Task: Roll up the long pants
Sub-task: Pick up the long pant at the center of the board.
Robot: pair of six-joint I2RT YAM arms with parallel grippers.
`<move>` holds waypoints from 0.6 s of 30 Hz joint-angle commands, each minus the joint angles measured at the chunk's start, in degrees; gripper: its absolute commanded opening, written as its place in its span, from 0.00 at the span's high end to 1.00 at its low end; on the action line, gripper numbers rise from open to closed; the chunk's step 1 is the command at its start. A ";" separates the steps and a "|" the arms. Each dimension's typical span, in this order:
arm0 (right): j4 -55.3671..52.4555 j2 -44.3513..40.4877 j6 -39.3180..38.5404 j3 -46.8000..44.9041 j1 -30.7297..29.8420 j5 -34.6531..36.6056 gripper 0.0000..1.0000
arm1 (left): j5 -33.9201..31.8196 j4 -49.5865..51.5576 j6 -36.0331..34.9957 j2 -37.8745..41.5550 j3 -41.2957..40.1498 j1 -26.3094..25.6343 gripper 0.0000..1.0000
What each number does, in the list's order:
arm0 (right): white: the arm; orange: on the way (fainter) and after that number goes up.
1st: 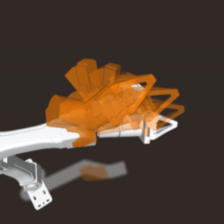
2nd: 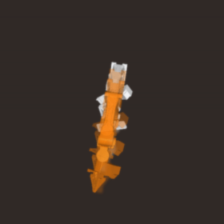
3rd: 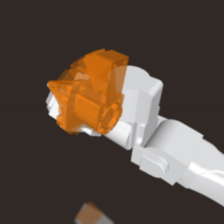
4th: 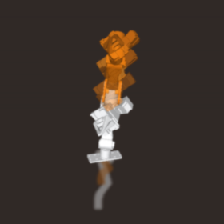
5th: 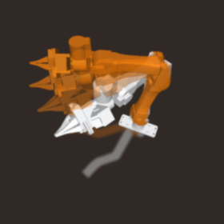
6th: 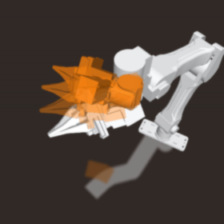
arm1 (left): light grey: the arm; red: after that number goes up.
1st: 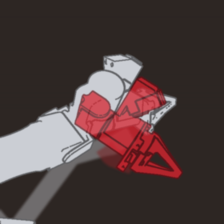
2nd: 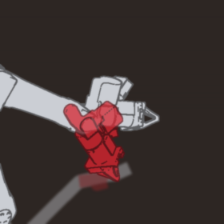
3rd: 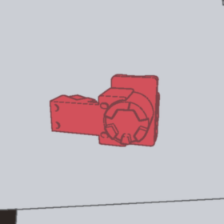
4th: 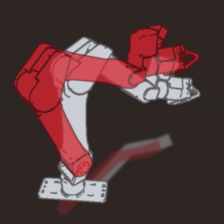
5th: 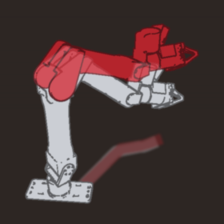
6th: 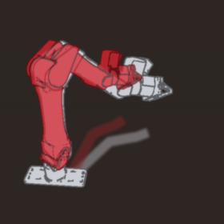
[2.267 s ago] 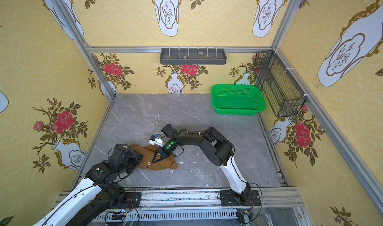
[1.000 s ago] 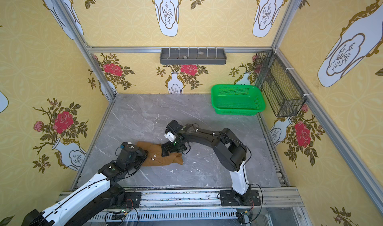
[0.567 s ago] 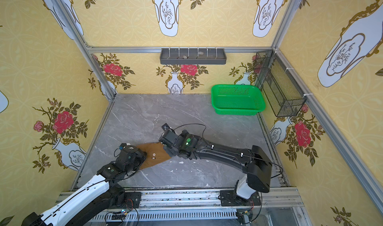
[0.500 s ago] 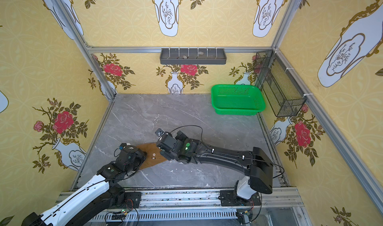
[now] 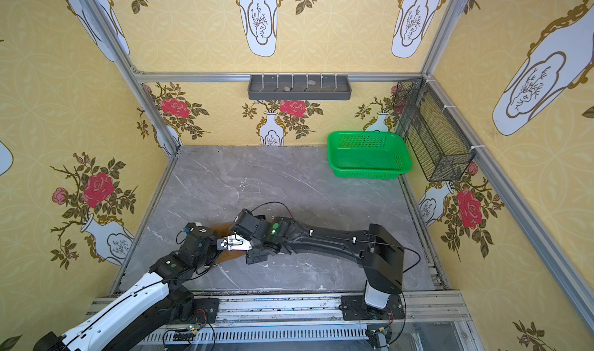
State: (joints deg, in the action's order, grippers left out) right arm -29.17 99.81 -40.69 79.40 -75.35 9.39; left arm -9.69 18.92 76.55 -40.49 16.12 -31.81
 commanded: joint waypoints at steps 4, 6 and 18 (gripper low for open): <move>10.13 2.61 -8.38 -1.94 0.90 -0.84 0.03 | -3.93 21.68 0.82 2.58 -1.02 0.26 0.90; 10.66 3.05 -9.06 -2.03 1.84 -2.42 0.02 | -3.93 22.26 0.97 4.04 -1.33 0.26 0.90; 10.59 19.57 -12.24 7.31 7.42 -13.27 0.02 | -2.58 21.16 0.21 3.08 -2.13 0.26 0.90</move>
State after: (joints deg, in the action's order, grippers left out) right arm -18.50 115.55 -51.62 84.18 -68.29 0.45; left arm -13.91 24.45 78.15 -36.01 15.05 -31.64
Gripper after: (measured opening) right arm 0.975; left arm 0.099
